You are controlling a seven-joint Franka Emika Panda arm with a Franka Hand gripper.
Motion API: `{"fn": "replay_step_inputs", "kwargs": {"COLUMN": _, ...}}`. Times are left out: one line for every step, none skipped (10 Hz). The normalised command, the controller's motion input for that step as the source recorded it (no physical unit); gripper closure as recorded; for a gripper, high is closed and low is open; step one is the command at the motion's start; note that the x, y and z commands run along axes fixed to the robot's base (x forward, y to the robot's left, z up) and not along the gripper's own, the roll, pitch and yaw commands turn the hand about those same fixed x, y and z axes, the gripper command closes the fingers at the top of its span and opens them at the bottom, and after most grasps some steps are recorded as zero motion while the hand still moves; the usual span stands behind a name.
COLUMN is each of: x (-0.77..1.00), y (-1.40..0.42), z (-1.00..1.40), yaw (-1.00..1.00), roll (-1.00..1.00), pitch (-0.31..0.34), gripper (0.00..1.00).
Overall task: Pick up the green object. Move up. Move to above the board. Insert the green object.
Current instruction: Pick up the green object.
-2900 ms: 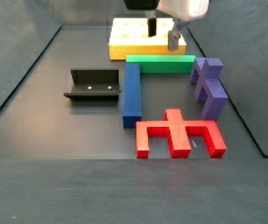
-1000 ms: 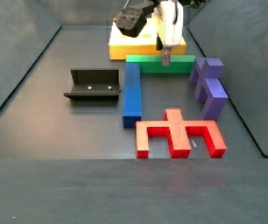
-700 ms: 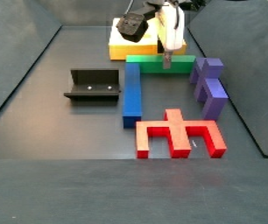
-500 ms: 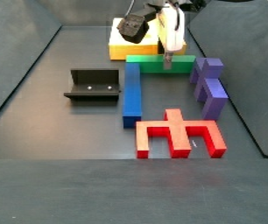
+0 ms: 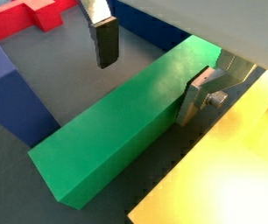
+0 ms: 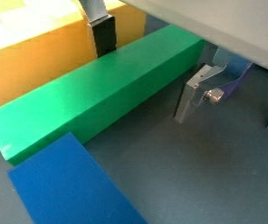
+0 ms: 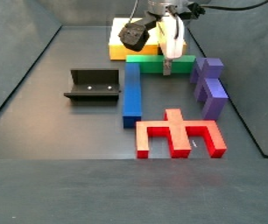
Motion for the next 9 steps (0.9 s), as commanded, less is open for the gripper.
{"fn": "replay_step_inputs", "kwargs": {"x": 0.0, "y": 0.0, "z": 0.0, "yaw": 0.0, "roll": 0.0, "pitch": 0.0, "gripper": 0.0}}
{"fn": "replay_step_inputs", "kwargs": {"x": 0.0, "y": 0.0, "z": 0.0, "yaw": 0.0, "roll": 0.0, "pitch": 0.0, "gripper": 1.0}}
{"fn": "replay_step_inputs", "kwargs": {"x": 0.0, "y": 0.0, "z": 0.0, "yaw": 0.0, "roll": 0.0, "pitch": 0.0, "gripper": 1.0}}
{"fn": "replay_step_inputs", "kwargs": {"x": 0.0, "y": 0.0, "z": 0.0, "yaw": 0.0, "roll": 0.0, "pitch": 0.0, "gripper": 1.0}}
{"fn": "replay_step_inputs", "kwargs": {"x": 0.0, "y": 0.0, "z": 0.0, "yaw": 0.0, "roll": 0.0, "pitch": 0.0, "gripper": 1.0}}
{"fn": "replay_step_inputs", "kwargs": {"x": 0.0, "y": 0.0, "z": 0.0, "yaw": 0.0, "roll": 0.0, "pitch": 0.0, "gripper": 1.0}}
{"fn": "replay_step_inputs", "kwargs": {"x": 0.0, "y": 0.0, "z": 0.0, "yaw": 0.0, "roll": 0.0, "pitch": 0.0, "gripper": 1.0}}
{"fn": "replay_step_inputs", "kwargs": {"x": 0.0, "y": 0.0, "z": 0.0, "yaw": 0.0, "roll": 0.0, "pitch": 0.0, "gripper": 1.0}}
{"fn": "replay_step_inputs", "kwargs": {"x": 0.0, "y": 0.0, "z": 0.0, "yaw": 0.0, "roll": 0.0, "pitch": 0.0, "gripper": 1.0}}
